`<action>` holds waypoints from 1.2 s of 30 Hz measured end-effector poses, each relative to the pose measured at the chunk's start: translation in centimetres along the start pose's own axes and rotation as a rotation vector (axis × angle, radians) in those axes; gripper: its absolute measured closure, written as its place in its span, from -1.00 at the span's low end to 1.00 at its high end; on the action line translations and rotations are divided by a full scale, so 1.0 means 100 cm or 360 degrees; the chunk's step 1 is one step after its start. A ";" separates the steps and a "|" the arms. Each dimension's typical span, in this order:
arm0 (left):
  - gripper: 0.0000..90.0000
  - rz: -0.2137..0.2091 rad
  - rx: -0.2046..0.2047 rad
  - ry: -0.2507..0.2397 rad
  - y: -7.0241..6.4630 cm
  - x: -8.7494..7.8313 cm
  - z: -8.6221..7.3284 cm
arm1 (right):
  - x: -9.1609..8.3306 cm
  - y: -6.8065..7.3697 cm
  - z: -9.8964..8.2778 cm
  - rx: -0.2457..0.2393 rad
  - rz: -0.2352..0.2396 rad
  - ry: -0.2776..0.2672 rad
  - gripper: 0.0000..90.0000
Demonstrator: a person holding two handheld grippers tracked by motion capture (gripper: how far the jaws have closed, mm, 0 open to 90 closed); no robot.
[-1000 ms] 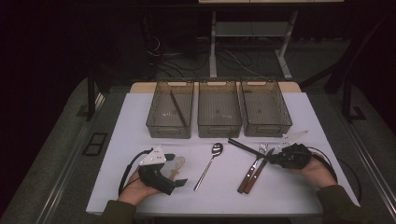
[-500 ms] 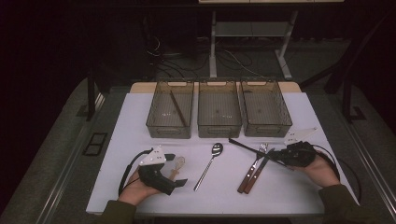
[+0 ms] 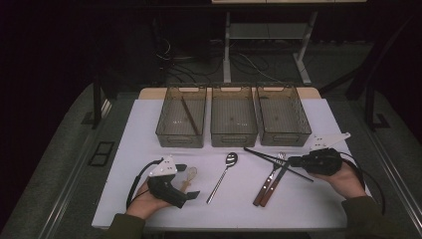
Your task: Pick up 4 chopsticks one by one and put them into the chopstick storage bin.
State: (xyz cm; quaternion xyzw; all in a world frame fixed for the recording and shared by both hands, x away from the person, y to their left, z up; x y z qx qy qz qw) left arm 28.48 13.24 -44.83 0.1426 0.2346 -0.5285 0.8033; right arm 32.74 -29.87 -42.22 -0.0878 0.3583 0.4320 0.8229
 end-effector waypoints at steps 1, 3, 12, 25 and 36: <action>-1.00 0.0000 -0.0001 0.0000 0.000 0.000 0.000 | -0.001 0.000 0.001 0.0002 0.0004 -0.0010 0.91; -1.00 0.0000 -0.0001 0.0000 0.000 0.000 0.000 | -0.003 0.000 0.002 0.0003 0.0009 -0.0029 0.91; -1.00 0.0001 0.0000 0.0001 0.000 0.000 0.000 | -0.011 0.005 0.011 0.0017 0.0061 -0.0122 0.91; -1.00 0.0003 -0.0005 0.0001 0.000 0.001 0.000 | -0.015 0.010 0.030 0.0001 0.0101 -0.0218 0.91; -1.00 0.0001 0.0004 -0.0001 0.000 0.000 0.000 | -0.011 0.010 0.048 0.0008 0.0109 -0.0286 0.91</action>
Point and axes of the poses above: each handheld gripper's, and its own axes: x roughly forward along the jaws, z roughly out of its top, y roughly to its left, the point moved 3 cm from there along x, roughly forward along the jaws, and after that the axes turned 7 degrees about x, right-handed, at the moved point
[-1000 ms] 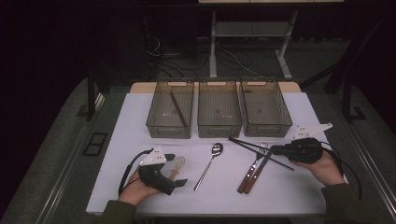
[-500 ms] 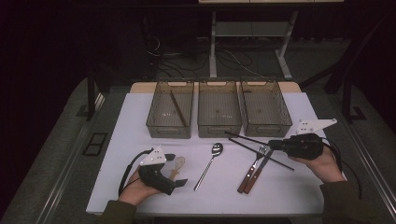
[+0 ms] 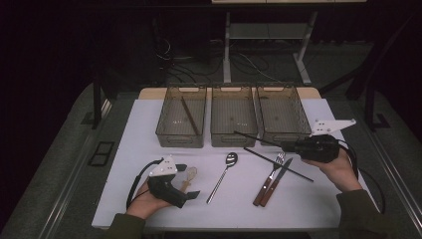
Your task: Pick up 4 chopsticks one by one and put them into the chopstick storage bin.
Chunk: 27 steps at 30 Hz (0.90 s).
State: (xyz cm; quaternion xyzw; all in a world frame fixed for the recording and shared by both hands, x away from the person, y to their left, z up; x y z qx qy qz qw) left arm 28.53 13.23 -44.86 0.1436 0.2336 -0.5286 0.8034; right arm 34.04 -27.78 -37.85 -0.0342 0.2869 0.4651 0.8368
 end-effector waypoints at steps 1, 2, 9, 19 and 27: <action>-1.00 0.0001 0.0000 0.0000 0.000 0.000 0.000 | 0.001 0.000 0.002 0.0001 0.0002 -0.0008 0.91; -1.00 0.0000 -0.0001 -0.0001 0.000 0.000 0.000 | 0.002 0.000 0.003 0.0002 0.0005 -0.0011 0.91; -1.00 0.0002 0.0000 0.0001 0.001 0.000 0.000 | 0.010 0.001 0.012 0.0011 0.0009 -0.0036 0.91; -1.00 0.0000 -0.0009 -0.0002 0.000 0.000 0.000 | 0.023 0.004 0.027 0.0004 0.0020 -0.0071 0.91; -1.00 -0.0001 -0.0004 -0.0001 0.000 0.000 0.000 | 0.035 0.006 0.039 -0.0010 0.0014 -0.0094 0.91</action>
Point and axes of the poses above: each handheld gripper's, and its own axes: x roughly forward along the jaws, z roughly out of its top, y roughly to its left, the point moved 3 cm from there along x, roughly forward along the jaws, and after that the axes turned 7 degrees about x, right-handed, at the moved point
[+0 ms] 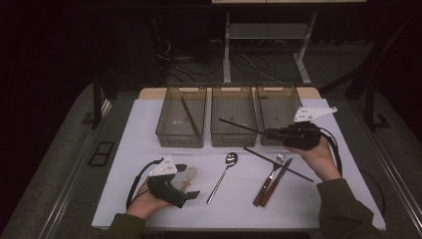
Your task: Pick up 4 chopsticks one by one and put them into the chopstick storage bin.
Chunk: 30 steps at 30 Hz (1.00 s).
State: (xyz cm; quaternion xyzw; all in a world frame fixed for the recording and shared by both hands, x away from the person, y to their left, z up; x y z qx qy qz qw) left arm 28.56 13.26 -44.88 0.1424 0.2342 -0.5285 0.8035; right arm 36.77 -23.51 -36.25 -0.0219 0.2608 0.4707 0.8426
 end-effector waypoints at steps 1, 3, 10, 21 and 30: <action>-1.00 0.0002 -0.0011 -0.0009 0.000 0.001 0.000 | 0.002 0.000 0.002 0.0000 -0.0004 -0.0003 0.91; -1.00 0.0001 -0.0013 -0.0011 -0.001 0.001 0.000 | 0.006 0.000 0.005 -0.0002 -0.0014 -0.0006 0.91; -1.00 -0.0003 -0.0018 -0.0015 -0.001 0.000 0.001 | 0.024 -0.002 0.017 0.0015 -0.0038 -0.0020 0.91; -1.00 -0.0005 -0.0025 -0.0025 -0.001 -0.001 0.001 | 0.054 -0.002 0.039 0.0022 -0.0063 0.0003 0.91; -1.00 -0.0003 -0.0021 -0.0017 0.000 0.000 0.000 | 0.082 0.001 0.053 0.0022 -0.0130 0.0071 0.91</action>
Point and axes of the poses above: each handheld gripper's, and its own axes: x roughly forward along the jaws, z roughly out of its top, y roughly to its left, the point moved 3 cm from there along x, roughly forward along the jaws, and after that the axes turned 7 degrees about x, right-handed, at the moved point
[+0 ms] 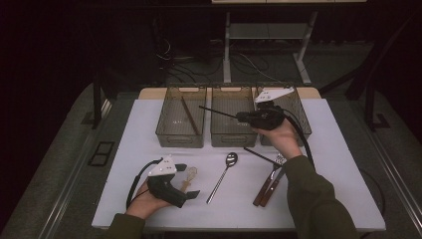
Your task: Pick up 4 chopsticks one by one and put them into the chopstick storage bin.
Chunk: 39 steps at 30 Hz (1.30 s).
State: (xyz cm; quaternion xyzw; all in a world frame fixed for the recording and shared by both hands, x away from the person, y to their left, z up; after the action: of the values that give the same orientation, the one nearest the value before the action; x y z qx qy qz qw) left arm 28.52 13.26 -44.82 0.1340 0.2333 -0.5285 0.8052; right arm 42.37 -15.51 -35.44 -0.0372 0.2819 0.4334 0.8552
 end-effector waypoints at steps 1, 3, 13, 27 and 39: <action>-1.00 0.0001 0.0002 0.0001 0.000 0.000 0.000 | 0.003 0.001 0.002 -0.0003 -0.0009 0.0003 0.91; -1.00 -0.0001 -0.0002 -0.0003 0.000 0.000 0.000 | 0.008 0.002 0.005 0.0000 -0.0014 0.0014 0.91; -1.00 0.0001 -0.0006 -0.0007 0.000 -0.001 0.000 | 0.037 0.009 0.017 0.0013 -0.0034 0.0063 0.91; -1.00 -0.0009 -0.0001 -0.0024 0.000 -0.002 0.001 | 0.074 0.014 0.032 0.0023 -0.0096 0.0127 0.91; -1.00 -0.0015 0.0002 -0.0034 0.000 -0.002 0.002 | 0.109 0.019 0.046 0.0030 -0.0134 0.0180 0.91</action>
State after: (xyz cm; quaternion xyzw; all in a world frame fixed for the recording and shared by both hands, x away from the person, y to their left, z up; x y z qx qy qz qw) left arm 28.48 13.38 -44.56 0.1278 0.2250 -0.5337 0.8051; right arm 48.08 -5.07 -36.87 -0.0653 0.3321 0.3915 0.8557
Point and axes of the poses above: each handheld gripper's, and its own axes: x roughly forward along the jaws, z roughly out of its top, y roughly to its left, the point moved 3 cm from there along x, roughly forward along the jaws, and after that the axes turned 7 degrees about x, right-handed, at the moved point
